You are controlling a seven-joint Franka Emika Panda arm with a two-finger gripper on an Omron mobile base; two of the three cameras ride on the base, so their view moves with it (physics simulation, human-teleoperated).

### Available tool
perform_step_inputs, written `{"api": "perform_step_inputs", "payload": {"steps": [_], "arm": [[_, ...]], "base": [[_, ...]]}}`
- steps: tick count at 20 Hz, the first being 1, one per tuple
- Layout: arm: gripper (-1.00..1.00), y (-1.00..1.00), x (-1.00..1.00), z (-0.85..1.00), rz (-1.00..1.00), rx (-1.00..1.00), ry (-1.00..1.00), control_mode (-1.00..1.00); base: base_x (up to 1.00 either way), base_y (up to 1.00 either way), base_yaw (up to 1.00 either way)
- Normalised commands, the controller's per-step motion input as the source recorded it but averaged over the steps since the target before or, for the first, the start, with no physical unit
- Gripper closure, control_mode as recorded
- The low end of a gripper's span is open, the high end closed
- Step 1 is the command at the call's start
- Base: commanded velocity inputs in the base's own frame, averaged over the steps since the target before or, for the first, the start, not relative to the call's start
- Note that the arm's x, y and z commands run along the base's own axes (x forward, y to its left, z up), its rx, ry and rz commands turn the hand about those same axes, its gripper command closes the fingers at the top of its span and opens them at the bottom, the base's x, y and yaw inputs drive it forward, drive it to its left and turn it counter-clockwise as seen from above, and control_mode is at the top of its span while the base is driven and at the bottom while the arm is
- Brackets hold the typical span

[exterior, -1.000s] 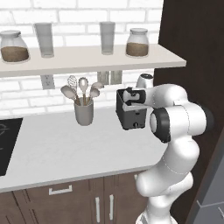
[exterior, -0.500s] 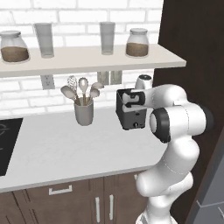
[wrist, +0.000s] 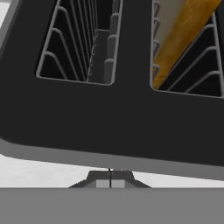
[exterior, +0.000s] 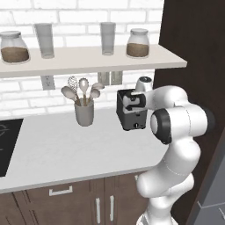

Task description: Start the toaster. Once the lever pops up, take the bread to the plate on the dining counter.

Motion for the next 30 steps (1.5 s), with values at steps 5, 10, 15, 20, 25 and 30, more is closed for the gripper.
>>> {"api": "perform_step_inputs", "payload": {"steps": [5, 10, 15, 20, 25, 30], "arm": [[1.0, 0.0, -0.06, -0.96, -0.06, 0.0, -0.06, -1.0], [1.0, 0.03, -0.2, -0.88, -0.18, 0.02, -0.07, -1.0], [1.0, 0.02, -0.01, -0.82, -0.19, 0.04, -0.05, -1.0], [1.0, 0.0, -0.04, -0.88, -0.15, 0.04, -0.04, -1.0], [1.0, 0.0, -0.39, -0.96, -0.13, 0.05, 0.0, -1.0], [1.0, 0.0, -0.24, -0.87, -0.12, 0.05, 0.0, -1.0]], "base": [[0.0, 0.0, 0.0], [0.0, 0.0, 0.0], [0.0, 0.0, 0.0], [0.0, 0.0, 0.0], [0.0, 0.0, 0.0], [0.0, 0.0, 0.0]]}}
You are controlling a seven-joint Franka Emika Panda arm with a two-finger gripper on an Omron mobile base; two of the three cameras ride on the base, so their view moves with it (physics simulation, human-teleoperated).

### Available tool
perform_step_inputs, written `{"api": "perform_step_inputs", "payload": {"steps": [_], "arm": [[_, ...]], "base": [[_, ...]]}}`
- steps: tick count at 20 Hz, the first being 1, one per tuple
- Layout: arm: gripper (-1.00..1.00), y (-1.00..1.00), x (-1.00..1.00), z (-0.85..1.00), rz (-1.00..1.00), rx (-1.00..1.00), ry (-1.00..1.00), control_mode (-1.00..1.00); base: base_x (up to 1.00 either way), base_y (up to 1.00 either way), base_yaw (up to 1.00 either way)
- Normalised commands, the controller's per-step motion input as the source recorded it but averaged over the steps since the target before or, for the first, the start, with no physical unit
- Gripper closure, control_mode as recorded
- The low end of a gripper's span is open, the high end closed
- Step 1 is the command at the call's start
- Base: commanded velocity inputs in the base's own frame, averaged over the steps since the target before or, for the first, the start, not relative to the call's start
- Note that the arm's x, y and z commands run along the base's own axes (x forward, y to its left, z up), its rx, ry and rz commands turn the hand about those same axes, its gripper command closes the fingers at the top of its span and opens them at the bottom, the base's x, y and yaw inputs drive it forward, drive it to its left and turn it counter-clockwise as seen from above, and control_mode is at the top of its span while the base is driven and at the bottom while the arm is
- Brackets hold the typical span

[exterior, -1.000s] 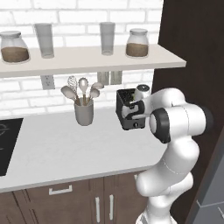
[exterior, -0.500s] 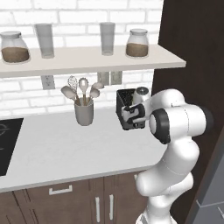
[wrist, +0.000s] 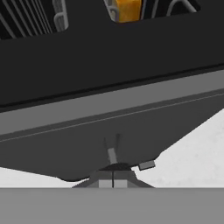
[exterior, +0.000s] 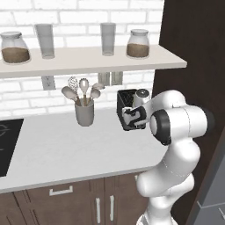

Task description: Start the toaster. Once the lever pops up, take the bread to the plate on the dining counter.

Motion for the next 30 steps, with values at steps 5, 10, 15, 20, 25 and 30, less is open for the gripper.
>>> {"api": "perform_step_inputs", "payload": {"steps": [5, 10, 15, 20, 25, 30], "arm": [[1.0, 0.0, -0.23, -0.75, -0.1, 0.05, 0.0, -1.0], [1.0, -0.04, -0.11, -0.03, -0.07, 0.08, -0.01, -1.0], [1.0, -0.09, -0.37, 0.71, -0.01, 0.09, -0.01, -1.0], [1.0, -0.04, -0.5, 0.75, 0.0, 0.06, 0.0, -1.0], [1.0, -0.07, -0.36, 0.71, 0.0, 0.0, 0.0, -1.0], [1.0, -0.18, -0.33, 0.5, 0.05, 0.0, 0.0, -1.0]], "base": [[0.0, 0.0, 0.0], [0.0, 0.0, 0.0], [0.0, 0.0, 0.0], [0.0, 0.0, 0.0], [0.0, 0.0, 0.0], [0.0, 0.0, 0.0]]}}
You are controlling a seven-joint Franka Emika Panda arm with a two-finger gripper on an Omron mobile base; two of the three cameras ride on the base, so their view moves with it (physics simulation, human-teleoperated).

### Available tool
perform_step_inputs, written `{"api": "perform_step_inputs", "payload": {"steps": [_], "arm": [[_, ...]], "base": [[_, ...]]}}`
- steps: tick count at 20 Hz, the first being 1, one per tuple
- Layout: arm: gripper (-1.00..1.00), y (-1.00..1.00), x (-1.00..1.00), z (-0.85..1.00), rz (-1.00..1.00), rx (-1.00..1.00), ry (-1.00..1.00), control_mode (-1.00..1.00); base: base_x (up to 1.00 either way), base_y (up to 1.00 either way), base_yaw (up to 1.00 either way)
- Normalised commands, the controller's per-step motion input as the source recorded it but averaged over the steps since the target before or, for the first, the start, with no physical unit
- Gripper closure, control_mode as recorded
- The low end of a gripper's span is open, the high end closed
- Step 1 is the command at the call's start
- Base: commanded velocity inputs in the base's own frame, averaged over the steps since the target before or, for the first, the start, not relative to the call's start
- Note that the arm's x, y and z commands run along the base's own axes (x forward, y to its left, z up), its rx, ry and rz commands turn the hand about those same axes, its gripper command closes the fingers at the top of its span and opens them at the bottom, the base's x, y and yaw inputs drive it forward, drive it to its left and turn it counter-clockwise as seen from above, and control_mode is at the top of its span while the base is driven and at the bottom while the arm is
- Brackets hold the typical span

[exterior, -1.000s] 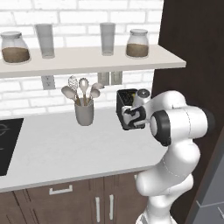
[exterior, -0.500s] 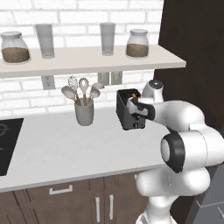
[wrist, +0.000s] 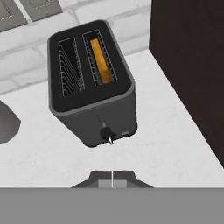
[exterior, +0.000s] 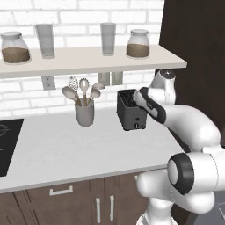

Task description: Start the toaster. Once the lever pops up, take the bread to the plate on the dining counter.

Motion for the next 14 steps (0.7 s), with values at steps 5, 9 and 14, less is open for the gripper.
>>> {"api": "perform_step_inputs", "payload": {"steps": [5, 9, 14], "arm": [[1.0, -0.3, -0.22, 0.11, 0.04, -0.02, -0.13, -1.0], [1.0, -0.13, -0.08, 0.03, 0.06, 0.0, -0.07, -1.0], [1.0, 0.0, 0.0, 0.08, 0.08, 0.0, 0.0, -1.0]], "base": [[0.0, 0.0, 0.0], [0.0, 0.0, 0.0], [0.0, 0.0, 0.0]]}}
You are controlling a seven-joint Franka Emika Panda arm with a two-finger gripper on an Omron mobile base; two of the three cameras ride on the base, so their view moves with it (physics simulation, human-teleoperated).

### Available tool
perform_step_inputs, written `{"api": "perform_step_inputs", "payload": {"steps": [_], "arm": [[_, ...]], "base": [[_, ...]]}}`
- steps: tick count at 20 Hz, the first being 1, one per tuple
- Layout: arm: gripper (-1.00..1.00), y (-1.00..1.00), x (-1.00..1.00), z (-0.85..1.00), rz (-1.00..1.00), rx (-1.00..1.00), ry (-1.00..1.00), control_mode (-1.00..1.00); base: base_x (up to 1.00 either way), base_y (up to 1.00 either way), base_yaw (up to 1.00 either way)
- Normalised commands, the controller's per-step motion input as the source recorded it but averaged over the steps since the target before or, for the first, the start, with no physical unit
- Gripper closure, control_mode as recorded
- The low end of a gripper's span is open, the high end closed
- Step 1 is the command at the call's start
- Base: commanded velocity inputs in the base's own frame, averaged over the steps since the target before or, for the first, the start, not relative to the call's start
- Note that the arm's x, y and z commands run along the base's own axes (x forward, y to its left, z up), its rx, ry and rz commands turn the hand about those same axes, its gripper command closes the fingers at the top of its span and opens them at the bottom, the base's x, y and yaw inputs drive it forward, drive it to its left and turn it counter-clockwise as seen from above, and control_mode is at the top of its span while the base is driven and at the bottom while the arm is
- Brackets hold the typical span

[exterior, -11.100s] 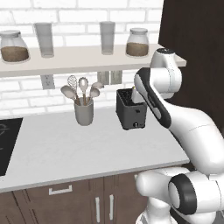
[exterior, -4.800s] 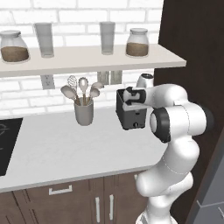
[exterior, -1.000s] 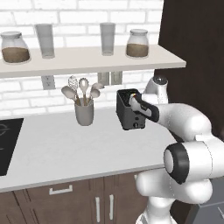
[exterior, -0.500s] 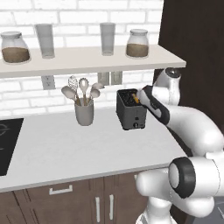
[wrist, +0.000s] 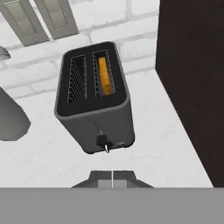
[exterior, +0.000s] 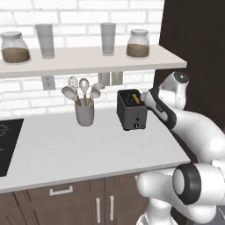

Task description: Start the toaster. Once the lever pops up, take the bread to the plate on the dining counter.

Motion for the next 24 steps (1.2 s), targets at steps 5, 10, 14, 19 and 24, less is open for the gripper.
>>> {"api": "perform_step_inputs", "payload": {"steps": [5, 10, 14, 19, 24], "arm": [[1.0, 0.08, 0.01, 0.1, 0.11, -0.01, 0.01, -1.0], [-1.0, 0.21, 0.01, 0.03, 0.1, -0.07, 0.0, -1.0], [-1.0, 0.23, -0.01, 0.0, 0.03, -0.16, -0.04, -1.0], [-1.0, 0.0, -0.06, -0.01, 0.0, -0.09, -0.11, -1.0], [-1.0, 0.0, -0.02, 0.0, 0.0, -0.02, -0.14, -1.0]], "base": [[0.0, 0.0, 0.0], [0.0, 0.0, 0.0], [0.0, 0.0, 0.0], [0.0, 0.0, 0.0], [0.0, 0.0, 0.0]]}}
